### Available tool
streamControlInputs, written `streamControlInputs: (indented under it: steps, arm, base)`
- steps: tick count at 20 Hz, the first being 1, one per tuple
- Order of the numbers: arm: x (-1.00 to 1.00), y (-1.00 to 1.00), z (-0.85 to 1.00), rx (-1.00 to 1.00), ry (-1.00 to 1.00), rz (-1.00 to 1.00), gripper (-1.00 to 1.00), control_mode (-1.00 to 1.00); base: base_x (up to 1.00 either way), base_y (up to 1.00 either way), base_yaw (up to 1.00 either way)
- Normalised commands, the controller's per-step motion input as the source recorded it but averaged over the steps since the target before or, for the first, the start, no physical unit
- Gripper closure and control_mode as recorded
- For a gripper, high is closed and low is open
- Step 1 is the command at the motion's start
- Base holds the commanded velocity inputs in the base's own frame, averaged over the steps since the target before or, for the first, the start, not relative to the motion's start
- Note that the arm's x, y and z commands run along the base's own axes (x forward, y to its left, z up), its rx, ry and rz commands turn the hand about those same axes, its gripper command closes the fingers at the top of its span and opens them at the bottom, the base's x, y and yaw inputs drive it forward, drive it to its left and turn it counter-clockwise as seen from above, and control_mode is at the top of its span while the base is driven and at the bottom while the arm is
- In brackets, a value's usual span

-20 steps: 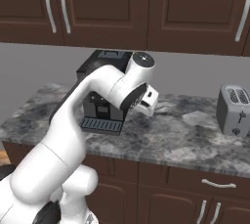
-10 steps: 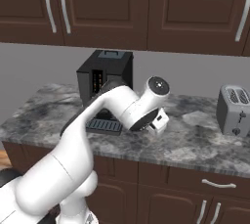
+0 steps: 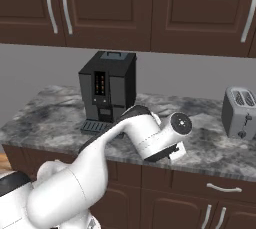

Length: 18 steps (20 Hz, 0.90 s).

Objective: Take the pizza cutter from the drawer on the right and place it on the dining counter for cutting.

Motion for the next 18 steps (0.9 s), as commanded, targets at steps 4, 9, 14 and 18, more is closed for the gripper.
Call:
streamControlInputs:
  steps: [4,9,14,18]
  arm:
    - [0.0,-0.65,-0.52,0.13,0.0,-0.2,-1.0,-1.0]
    - [0.0,-0.67,-0.6,0.11,0.0,-0.22,-1.0,-1.0]
    - [-0.05,-0.65,-0.61,0.14,-0.02,-0.21,-1.0,-1.0]
    - [-0.08,-0.76,-0.51,0.17,-0.01,-0.17,-1.0,-1.0]
  base:
    - [0.0,0.0,0.0]
    - [0.0,0.0,0.0]
    - [0.0,0.0,0.0]
    - [0.0,0.0,0.0]
